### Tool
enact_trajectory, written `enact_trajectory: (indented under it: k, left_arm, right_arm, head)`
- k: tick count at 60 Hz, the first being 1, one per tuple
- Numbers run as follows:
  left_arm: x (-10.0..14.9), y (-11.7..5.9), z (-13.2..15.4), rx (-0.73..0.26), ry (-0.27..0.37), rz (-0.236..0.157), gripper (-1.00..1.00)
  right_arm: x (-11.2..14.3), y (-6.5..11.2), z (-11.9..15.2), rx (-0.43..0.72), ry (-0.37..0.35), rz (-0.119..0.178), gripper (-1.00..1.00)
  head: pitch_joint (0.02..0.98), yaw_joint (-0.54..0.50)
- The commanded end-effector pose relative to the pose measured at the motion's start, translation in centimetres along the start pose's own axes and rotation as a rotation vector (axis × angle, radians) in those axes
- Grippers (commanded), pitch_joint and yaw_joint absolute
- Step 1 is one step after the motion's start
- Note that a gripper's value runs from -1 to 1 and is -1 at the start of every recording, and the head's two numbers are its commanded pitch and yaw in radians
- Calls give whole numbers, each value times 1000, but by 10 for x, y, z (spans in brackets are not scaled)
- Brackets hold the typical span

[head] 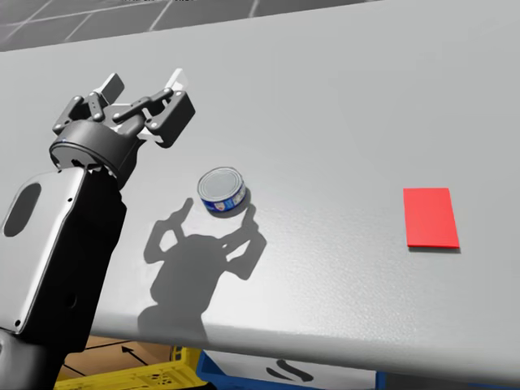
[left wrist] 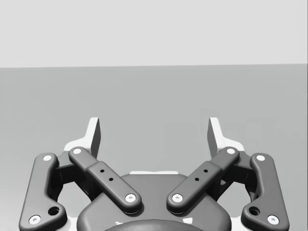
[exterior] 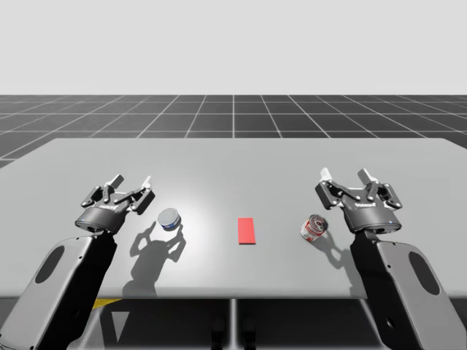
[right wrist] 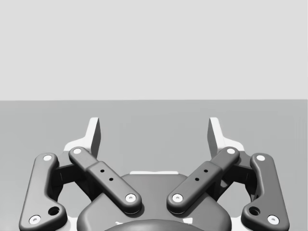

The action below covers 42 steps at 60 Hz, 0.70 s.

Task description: Look at the card. If it is red, pick the object on the left. If it is green, pick the object on the right.

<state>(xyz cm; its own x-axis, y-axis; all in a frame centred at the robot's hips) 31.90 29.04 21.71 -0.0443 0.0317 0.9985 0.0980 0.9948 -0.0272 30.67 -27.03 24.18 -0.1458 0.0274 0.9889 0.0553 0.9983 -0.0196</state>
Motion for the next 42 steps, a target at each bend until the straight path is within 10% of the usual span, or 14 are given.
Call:
enact_trajectory:
  k: [1, 24, 42]
  left_arm:
    - [0, 0, 0, -2, -1, 2, -1000]
    - [5, -6, 3, -38, -3, 50, -1000]
    - [24, -29, 41, -173, 48, -82, -1000]
  right_arm:
    - [-1, 0, 0, 0, 2, 1, -1000]
    - [-1, 0, 0, -3, 2, 1, -1000]
    - [-2, 0, 0, -7, 8, 1, -1000]
  head:
    - [868, 334]
    - [861, 369]
    - [852, 359]
